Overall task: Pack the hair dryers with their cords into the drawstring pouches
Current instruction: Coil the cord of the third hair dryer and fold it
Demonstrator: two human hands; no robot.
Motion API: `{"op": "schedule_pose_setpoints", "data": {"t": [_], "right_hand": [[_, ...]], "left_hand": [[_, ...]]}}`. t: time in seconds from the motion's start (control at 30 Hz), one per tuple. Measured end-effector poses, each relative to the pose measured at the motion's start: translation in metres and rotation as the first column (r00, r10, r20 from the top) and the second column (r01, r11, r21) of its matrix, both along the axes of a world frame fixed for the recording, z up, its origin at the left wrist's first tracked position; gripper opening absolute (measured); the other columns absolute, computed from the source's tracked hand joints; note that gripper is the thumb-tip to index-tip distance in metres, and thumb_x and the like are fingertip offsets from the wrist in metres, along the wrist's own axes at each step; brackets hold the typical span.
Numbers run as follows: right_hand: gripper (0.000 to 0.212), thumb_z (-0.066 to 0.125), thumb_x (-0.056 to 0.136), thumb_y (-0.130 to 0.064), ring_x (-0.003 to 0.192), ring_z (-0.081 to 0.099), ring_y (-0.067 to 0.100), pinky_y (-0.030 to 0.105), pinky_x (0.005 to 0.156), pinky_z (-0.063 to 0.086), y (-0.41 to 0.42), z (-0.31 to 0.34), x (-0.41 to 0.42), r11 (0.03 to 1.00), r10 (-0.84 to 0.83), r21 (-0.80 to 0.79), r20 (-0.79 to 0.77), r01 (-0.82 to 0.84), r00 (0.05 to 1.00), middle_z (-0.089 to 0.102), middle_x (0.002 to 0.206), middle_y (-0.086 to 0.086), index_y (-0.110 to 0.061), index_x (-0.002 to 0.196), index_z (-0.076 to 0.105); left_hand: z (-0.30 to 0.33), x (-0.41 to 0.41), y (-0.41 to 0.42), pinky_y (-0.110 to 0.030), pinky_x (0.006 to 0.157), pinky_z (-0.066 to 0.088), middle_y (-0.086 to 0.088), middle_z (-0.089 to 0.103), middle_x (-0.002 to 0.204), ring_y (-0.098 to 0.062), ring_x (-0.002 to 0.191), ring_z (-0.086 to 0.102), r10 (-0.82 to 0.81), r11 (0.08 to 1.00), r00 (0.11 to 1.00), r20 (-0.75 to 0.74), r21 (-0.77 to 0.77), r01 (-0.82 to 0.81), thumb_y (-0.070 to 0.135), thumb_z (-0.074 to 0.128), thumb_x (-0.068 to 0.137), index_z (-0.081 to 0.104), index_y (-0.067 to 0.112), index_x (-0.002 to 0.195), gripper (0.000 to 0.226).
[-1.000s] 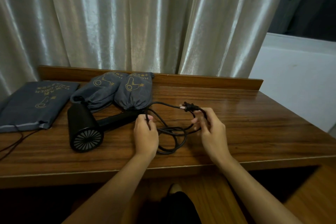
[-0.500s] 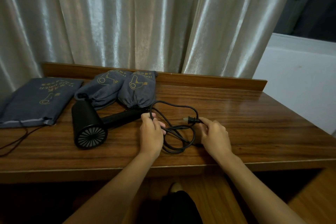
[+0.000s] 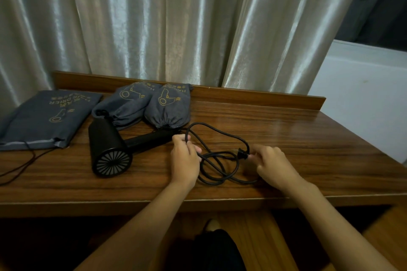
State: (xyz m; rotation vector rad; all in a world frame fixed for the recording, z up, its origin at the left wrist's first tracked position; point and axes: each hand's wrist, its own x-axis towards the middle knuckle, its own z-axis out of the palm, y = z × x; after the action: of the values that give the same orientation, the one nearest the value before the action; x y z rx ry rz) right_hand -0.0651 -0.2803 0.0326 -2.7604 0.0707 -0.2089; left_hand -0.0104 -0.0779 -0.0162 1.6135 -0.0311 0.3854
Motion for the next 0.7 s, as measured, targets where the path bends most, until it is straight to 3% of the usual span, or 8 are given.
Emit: {"op": "schedule_pose_setpoints", "data": {"t": [0.07,0.17,0.27,0.43,0.5,0.6,0.67,0.7], "right_hand": [[0.021,0.052,0.100,-0.024,0.085,0.062,0.009,0.029,0.070,0.054,-0.002,0.002,0.000,0.997,0.078,-0.005,-0.096,-0.079,0.992,0.067,0.098,-0.005,-0.029,0.116,0.065],[0.021,0.054,0.100,-0.026,0.097,0.060,0.005,0.033,0.086,0.053,-0.004,0.003,-0.001,0.983,0.176,-0.025,-0.126,-0.180,0.976,0.065,0.102,-0.016,-0.037,0.113,0.066],[0.022,0.056,0.099,-0.022,0.084,0.060,-0.003,0.026,0.078,0.049,0.001,0.003,-0.004,0.958,0.278,0.104,-0.088,-0.269,0.957,0.065,0.090,-0.018,-0.043,0.099,0.064],[0.025,0.048,0.102,-0.006,0.060,0.059,0.001,0.014,0.056,0.045,0.027,-0.006,-0.007,0.782,0.225,0.577,0.090,-0.235,0.970,0.069,0.069,-0.006,-0.014,0.105,0.071],[0.026,0.042,0.102,-0.001,0.070,0.065,0.009,0.016,0.059,0.049,0.037,-0.006,-0.004,0.624,0.177,0.764,0.066,-0.164,0.982,0.074,0.080,0.001,-0.004,0.110,0.067],[0.026,0.037,0.101,0.005,0.081,0.071,0.020,0.023,0.070,0.058,0.053,-0.003,0.000,0.190,0.104,0.982,-0.022,0.002,0.994,0.074,0.100,0.019,-0.006,0.119,0.053],[0.029,0.034,0.100,0.008,0.078,0.071,0.021,0.027,0.074,0.059,0.061,-0.003,0.002,0.049,0.066,0.998,-0.034,0.031,0.997,0.074,0.099,0.022,-0.012,0.116,0.047],[0.031,0.032,0.099,0.010,0.076,0.071,0.020,0.027,0.073,0.059,0.064,-0.003,0.003,0.043,0.050,0.999,-0.030,0.028,0.998,0.074,0.096,0.022,-0.012,0.115,0.046]], "left_hand": [[0.001,-0.001,0.001,-0.012,0.048,0.045,-0.003,0.064,0.075,0.000,0.047,0.055,0.005,1.000,1.000,0.007,-0.004,-0.005,0.008,0.033,0.103,0.043,0.020,0.100,0.016],[0.001,-0.002,0.002,-0.012,0.049,0.045,-0.004,0.065,0.075,0.000,0.048,0.056,0.004,1.000,1.000,0.010,-0.007,-0.004,0.008,0.034,0.103,0.043,0.022,0.100,0.016],[0.001,-0.001,0.000,-0.012,0.049,0.045,-0.004,0.066,0.077,0.000,0.049,0.056,0.000,1.000,1.000,0.008,0.002,0.000,0.010,0.035,0.103,0.044,0.019,0.104,0.012],[0.001,-0.001,0.001,-0.011,0.053,0.046,-0.001,0.067,0.078,-0.001,0.056,0.060,-0.023,1.000,0.999,0.037,0.007,0.023,0.011,0.046,0.101,0.037,0.020,0.118,0.022],[0.003,-0.003,0.002,-0.010,0.058,0.047,0.000,0.067,0.081,-0.002,0.065,0.063,-0.064,0.998,0.997,0.048,0.014,0.063,0.011,0.051,0.098,0.037,0.024,0.123,0.031],[0.007,-0.006,0.001,-0.011,0.062,0.047,0.004,0.065,0.091,-0.003,0.077,0.062,-0.167,0.985,0.985,0.049,0.057,0.164,0.017,0.055,0.097,0.047,0.031,0.124,0.031],[0.008,-0.007,-0.001,-0.012,0.070,0.043,0.009,0.060,0.098,-0.001,0.086,0.058,-0.223,0.969,0.973,0.053,0.124,0.215,0.025,0.054,0.097,0.059,0.036,0.110,0.018],[0.008,-0.008,-0.001,-0.012,0.073,0.040,0.010,0.057,0.099,0.000,0.090,0.056,-0.236,0.962,0.970,0.056,0.153,0.225,0.028,0.055,0.096,0.063,0.035,0.101,0.012]]}}
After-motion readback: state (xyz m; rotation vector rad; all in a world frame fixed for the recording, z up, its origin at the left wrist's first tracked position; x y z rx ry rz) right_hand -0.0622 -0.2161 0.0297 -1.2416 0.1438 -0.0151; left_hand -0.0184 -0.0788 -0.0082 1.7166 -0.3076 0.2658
